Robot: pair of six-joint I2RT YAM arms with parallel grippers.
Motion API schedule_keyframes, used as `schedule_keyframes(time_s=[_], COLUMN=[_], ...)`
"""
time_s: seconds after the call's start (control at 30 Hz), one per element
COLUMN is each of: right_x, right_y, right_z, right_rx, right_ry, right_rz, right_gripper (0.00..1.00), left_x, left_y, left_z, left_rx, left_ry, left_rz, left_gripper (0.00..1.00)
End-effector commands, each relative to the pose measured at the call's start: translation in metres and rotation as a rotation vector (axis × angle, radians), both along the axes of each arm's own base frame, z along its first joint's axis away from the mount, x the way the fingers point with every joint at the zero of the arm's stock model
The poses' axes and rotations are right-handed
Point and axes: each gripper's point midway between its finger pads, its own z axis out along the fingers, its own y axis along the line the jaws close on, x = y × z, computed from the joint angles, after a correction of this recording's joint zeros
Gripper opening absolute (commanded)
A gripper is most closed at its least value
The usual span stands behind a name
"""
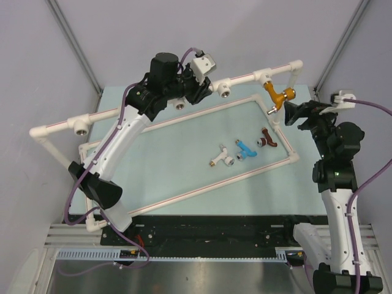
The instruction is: Install the water faucets
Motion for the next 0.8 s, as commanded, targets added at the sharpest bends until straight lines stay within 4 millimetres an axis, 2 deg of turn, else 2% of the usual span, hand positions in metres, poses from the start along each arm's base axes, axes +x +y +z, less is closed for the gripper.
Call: schedule_keyframes(time_s=[0.0,0.07,0.17,0.27,0.4,0.43,0.6,0.77], right_x=[-0.016,-0.015,-0.009,0.000,0.012,0.015,0.035,0.048], right_y=[0.012,0.012,0.013,0.011,0.019,0.021,0.037,0.055], right_z=[0.010,-0.007,-0.019,-0.018,-0.011,-0.007,-0.011,-0.011], right_rx=[-0.747,-0.992,-1.194,-1.271,-1.373,-1.377,-1.395,-1.227], right_ry=[-0.115,-0.080,-0.032,-0.021,-0.062,-0.080,-0.106,-0.129], right_rz=[0.071,0.066,0.046,0.002,-0.027,-0.039,-0.017,0.018], right_gripper=[0.93,0.93,0.93,0.94,0.94,0.95,0.94,0.86], left_x=[-0.024,-0.024,-0.023,-0.023,-0.024,-0.024,-0.025,-0.025], left_y=[0.002,0.002,0.002,0.002,0.002,0.002,0.003,0.004], left_z=[-0.076,-0.076,-0.078,-0.078,-0.077,-0.079,-0.079,-0.078], left_rx=[0.082,0.083,0.085,0.087,0.087,0.090,0.091,0.090], left_ry=[0.336,0.339,0.341,0.342,0.338,0.340,0.343,0.340], left_rz=[0.021,0.021,0.022,0.023,0.022,0.021,0.023,0.025], left_gripper=[0.00,0.00,0.00,0.00,0.00,0.00,0.00,0.00])
